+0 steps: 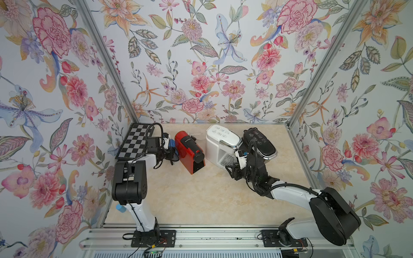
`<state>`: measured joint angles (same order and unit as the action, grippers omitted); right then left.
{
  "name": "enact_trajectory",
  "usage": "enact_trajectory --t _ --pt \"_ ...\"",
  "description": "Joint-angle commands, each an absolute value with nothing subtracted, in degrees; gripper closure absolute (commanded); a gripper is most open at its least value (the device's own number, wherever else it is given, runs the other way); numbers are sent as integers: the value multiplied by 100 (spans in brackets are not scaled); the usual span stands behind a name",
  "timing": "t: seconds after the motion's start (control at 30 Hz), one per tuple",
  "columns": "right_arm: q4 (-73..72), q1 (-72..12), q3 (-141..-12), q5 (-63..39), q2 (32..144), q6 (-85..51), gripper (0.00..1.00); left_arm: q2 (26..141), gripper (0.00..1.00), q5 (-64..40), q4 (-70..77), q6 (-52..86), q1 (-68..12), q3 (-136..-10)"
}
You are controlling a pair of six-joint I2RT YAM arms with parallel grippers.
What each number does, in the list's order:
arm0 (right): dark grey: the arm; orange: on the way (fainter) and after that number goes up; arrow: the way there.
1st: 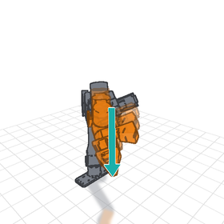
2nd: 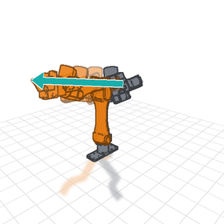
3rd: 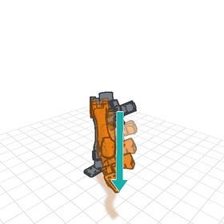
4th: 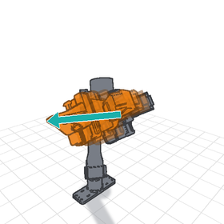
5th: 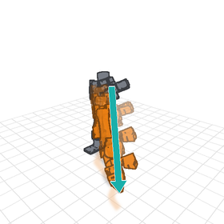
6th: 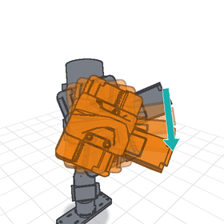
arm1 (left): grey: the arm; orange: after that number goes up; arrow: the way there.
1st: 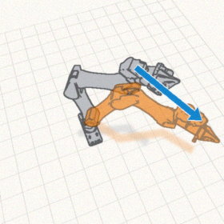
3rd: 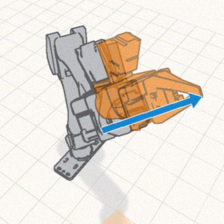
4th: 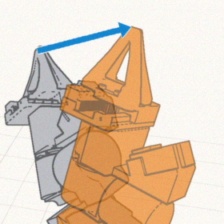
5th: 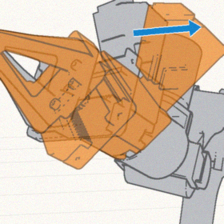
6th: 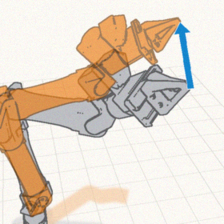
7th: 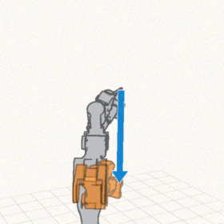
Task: Wipe the surface of a coffee machine
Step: Wipe the dirt from the surface of the coffee machine.
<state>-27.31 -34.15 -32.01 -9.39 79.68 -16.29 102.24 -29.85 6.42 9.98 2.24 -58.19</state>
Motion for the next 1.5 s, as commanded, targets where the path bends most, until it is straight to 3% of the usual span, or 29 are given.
enact_trajectory --t 0.0,0.17,0.83,1.23,1.47 --pt "-2890 -3426 -3155 -848 7998 -1635 42 9556 100 -3524 844 1171 71 -6003" --pt "-2892 -3419 -3155 -868 8007 -1651 42 9189 100 -3330 1334 1280 70 -5603" --pt "-2891 -3401 -3146 -847 7978 -1661 42 10335 100 -3357 1403 1522 -88 -4805" --pt "-2909 -3393 -3145 -835 8015 -1678 41 8250 100 -2625 933 1807 -386 -4995" --pt "-2926 -3393 -3173 -855 8120 -1687 42 7197 100 -1965 1290 2332 -726 -4334"
